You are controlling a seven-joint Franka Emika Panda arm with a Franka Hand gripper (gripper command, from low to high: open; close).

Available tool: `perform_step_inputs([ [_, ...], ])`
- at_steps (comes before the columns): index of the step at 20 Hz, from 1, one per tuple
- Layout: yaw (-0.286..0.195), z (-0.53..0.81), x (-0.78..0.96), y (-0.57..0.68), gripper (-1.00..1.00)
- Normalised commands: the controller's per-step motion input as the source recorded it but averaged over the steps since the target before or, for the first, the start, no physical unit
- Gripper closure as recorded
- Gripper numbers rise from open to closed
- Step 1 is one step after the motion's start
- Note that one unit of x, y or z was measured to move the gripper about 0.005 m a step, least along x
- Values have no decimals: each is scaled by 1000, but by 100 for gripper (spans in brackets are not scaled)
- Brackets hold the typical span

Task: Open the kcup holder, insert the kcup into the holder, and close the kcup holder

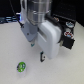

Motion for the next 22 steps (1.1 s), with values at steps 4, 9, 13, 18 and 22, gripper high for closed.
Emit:
perform_step_inputs([
  [4,-222,0,154,-620,-100],
  [9,-232,-7,286,-520,-100],
  [13,-238,-39,412,-312,-100],
  [18,-231,10,575,-214,-100],
  [22,-215,-14,543,-208,-100],
])
